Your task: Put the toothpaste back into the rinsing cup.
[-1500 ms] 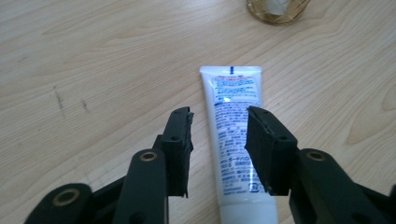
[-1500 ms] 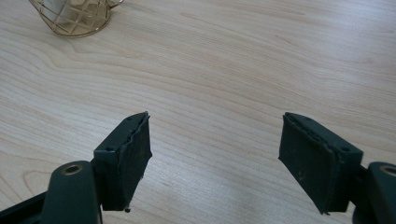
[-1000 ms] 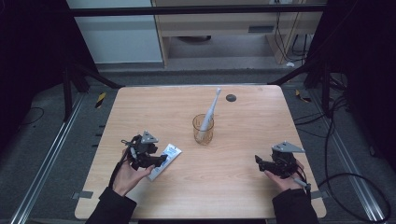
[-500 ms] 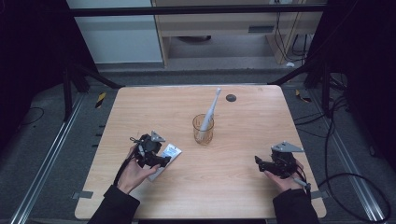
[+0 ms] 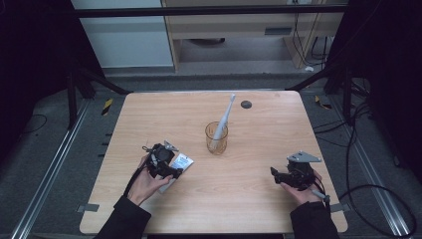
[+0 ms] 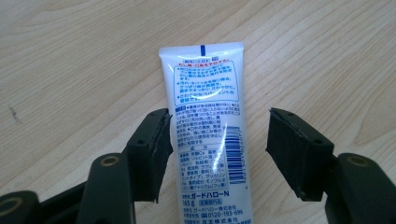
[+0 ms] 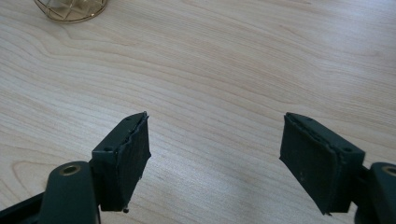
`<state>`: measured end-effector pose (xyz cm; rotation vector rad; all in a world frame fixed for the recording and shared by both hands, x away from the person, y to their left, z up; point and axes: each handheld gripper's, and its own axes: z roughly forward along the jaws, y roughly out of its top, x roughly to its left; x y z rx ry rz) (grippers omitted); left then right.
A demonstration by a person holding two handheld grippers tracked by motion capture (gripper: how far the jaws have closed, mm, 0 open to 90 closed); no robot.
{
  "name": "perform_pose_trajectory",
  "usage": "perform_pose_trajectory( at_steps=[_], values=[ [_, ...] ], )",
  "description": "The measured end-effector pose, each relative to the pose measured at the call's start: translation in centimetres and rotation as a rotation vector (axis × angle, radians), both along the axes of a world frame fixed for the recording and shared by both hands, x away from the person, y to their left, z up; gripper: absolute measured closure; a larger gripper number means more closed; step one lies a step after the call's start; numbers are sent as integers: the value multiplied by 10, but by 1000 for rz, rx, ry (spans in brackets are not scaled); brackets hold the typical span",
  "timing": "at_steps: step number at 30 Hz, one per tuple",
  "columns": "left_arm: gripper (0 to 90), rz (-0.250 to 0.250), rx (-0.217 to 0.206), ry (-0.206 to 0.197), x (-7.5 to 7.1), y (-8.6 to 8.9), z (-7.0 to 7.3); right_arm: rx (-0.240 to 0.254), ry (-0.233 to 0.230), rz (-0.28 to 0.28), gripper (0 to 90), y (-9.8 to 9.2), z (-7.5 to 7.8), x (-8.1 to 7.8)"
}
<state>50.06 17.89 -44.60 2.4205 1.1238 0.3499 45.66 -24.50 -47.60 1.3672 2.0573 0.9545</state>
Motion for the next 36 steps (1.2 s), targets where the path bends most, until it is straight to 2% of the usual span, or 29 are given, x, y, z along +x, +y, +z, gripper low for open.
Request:
perform_pose_trajectory(
  at_steps=[21, 33, 36],
  values=[
    [427, 4, 46, 79, 9, 2, -16, -9, 15, 7, 245, 2, -2, 1],
    [421, 6, 29, 85, 17, -2, -14, -13, 16, 11, 244, 2, -2, 2],
    [414, 6, 28, 99, 21, -3, -15, -14, 21, 10, 244, 2, -3, 2]
  ],
)
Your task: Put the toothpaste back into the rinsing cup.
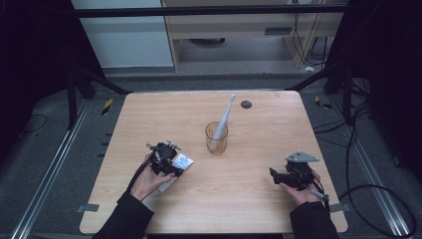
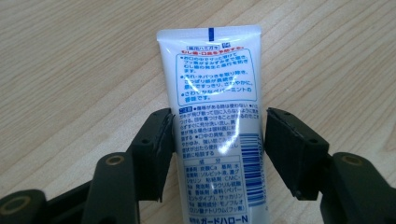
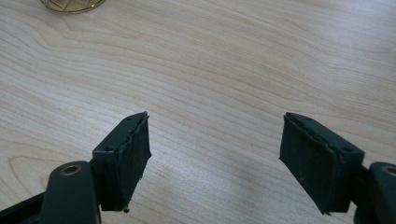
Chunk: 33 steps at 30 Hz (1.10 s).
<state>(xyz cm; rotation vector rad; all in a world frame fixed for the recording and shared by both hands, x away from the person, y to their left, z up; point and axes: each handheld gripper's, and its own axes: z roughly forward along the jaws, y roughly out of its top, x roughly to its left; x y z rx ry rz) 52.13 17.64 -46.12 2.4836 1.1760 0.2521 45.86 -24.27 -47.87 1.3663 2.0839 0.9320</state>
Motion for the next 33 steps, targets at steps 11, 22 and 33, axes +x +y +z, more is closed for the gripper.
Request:
perform_pose_trajectory(
  at_steps=[11, 22, 33],
  values=[
    [388, -5, 21, 18, 8, -5, -5, -3, 2, 5, 244, 0, -1, 1],
    [393, 9, 30, 33, 10, -8, -10, -15, 0, 6, 244, 2, 0, 1],
    [533, 33, 14, 33, 7, -7, -5, -17, -6, 2, 246, 0, 0, 0]
  ],
)
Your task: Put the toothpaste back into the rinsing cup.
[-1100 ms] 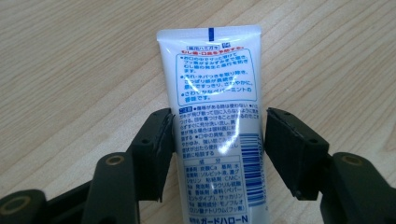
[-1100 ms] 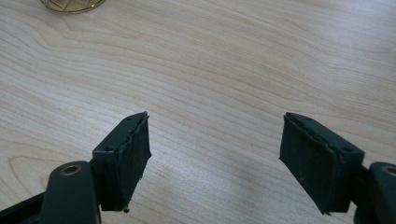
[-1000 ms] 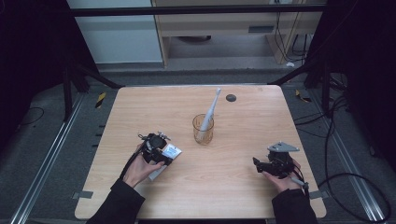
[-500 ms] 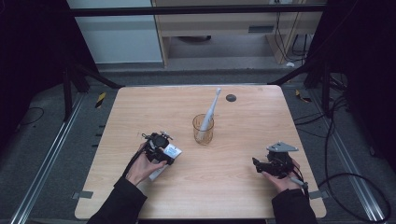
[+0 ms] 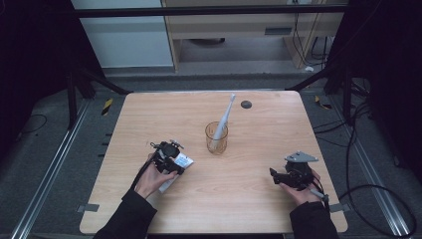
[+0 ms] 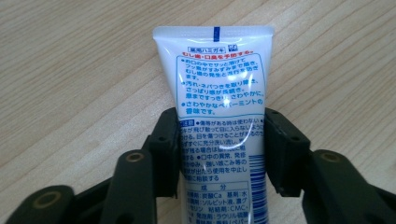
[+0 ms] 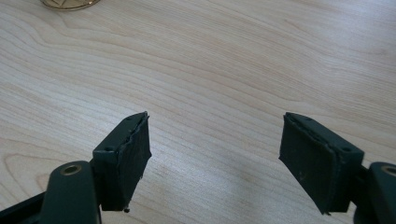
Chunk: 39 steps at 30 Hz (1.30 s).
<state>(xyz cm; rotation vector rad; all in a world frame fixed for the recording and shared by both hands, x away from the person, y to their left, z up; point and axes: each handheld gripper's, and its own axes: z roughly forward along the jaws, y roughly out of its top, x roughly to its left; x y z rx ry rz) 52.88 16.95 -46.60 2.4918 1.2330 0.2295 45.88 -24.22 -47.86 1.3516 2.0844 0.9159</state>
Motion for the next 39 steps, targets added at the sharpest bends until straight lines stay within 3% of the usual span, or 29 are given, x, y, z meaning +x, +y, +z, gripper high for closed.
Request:
perform_pose_trajectory(
  at_steps=[6, 16, 27, 39],
  values=[
    [639, -3, -19, -4, -4, 2, 5, -7, 3, 1, 246, -1, -1, 0],
    [674, -6, -59, -27, -15, 7, 19, -15, 0, -3, 246, -2, 0, -1],
    [680, 37, -168, -188, -29, 24, 58, -21, -4, -6, 247, -2, 0, -1],
    [683, 85, -223, -344, -32, 32, 78, -11, -9, -19, 244, -3, 1, -2]
  ],
)
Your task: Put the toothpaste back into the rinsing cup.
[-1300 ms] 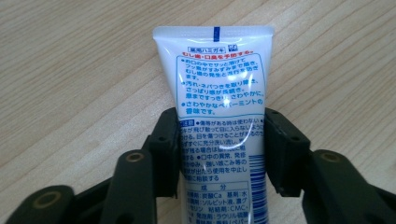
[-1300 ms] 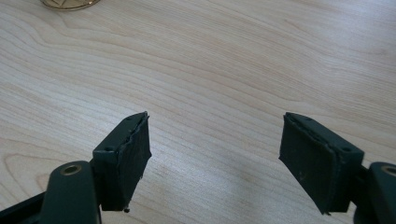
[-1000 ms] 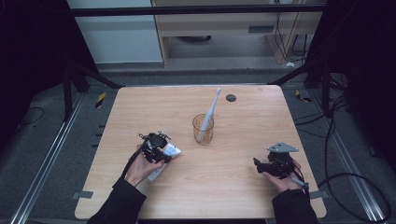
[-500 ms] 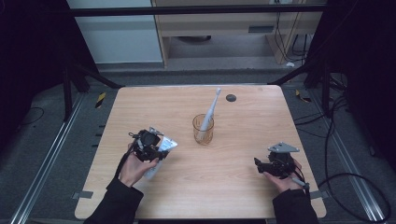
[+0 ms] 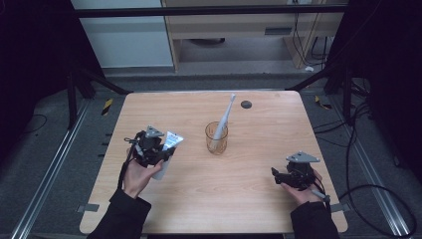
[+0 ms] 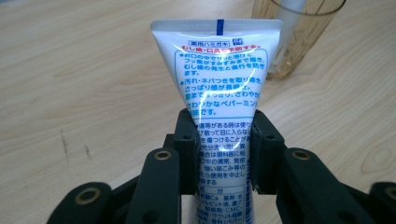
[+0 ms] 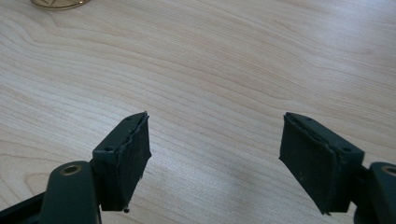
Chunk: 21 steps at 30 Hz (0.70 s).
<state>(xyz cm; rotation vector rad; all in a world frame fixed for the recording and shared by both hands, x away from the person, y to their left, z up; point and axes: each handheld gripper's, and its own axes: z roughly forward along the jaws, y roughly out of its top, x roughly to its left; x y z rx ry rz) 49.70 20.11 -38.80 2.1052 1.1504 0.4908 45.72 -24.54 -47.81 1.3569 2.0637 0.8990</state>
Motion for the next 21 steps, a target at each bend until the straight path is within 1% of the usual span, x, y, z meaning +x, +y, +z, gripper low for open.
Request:
perform_pose_trajectory(
  at_steps=[5, 10, 11, 13, 14, 15, 16, 17, 18, 20, 21],
  values=[
    [684, 26, -35, -65, 3, 1, 9, 3, -2, -7, 244, 0, 1, 0],
    [685, 37, -72, -128, 8, -4, 20, -7, -10, -5, 245, -1, 0, 0],
    [686, 37, -72, -128, 8, -4, 20, -7, -12, -4, 243, -1, 0, 0],
    [686, 42, -103, -166, 12, -10, 27, -5, -20, -8, 236, -1, 1, -1],
    [686, 40, -108, -174, 13, -11, 29, -7, -24, -8, 236, -1, 1, -1],
    [686, 40, -108, -174, 13, -11, 29, -6, -28, -9, 235, -1, 1, -1],
    [686, 44, -131, -198, 15, -16, 32, -4, -33, -9, 236, -2, 1, -1],
    [686, 44, -131, -198, 15, -16, 32, -4, -33, -9, 236, -2, 1, -1],
    [686, 41, -148, -216, 18, -21, 35, 0, -36, -10, 236, -1, 1, -1],
    [687, 41, -161, -234, 21, -26, 38, -4, -37, -9, 236, -1, 0, -1],
    [686, 41, -161, -234, 21, -26, 38, -4, -37, -9, 236, -1, 0, -1]
  ],
)
